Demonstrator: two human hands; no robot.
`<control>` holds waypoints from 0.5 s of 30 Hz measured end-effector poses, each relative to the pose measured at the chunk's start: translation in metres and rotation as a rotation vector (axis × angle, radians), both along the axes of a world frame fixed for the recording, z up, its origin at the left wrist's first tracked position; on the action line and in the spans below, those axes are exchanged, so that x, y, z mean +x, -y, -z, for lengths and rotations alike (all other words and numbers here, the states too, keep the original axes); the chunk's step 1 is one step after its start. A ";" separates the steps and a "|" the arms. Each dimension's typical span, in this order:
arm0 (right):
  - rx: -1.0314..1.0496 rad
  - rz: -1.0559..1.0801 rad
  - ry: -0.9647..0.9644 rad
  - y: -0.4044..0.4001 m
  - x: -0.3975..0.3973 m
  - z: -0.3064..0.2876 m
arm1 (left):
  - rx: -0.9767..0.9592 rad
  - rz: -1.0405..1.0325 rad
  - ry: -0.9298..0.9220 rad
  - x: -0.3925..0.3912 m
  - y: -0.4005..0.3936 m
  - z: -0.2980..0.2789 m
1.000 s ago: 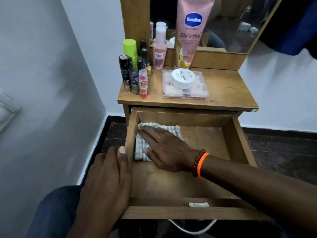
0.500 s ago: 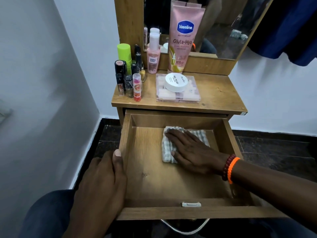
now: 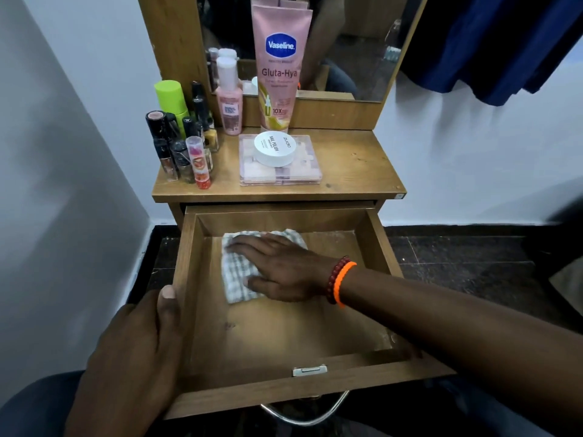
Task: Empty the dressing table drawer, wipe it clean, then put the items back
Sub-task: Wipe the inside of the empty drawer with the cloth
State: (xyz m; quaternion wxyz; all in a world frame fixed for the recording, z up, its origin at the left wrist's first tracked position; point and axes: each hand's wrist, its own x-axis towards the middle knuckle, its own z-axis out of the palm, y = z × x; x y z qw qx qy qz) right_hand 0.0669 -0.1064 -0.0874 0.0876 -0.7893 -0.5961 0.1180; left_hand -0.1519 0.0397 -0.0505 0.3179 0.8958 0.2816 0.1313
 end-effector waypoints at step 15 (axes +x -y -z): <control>-0.105 0.384 -0.080 0.030 -0.015 -0.026 | -0.049 -0.023 -0.007 0.001 0.002 -0.004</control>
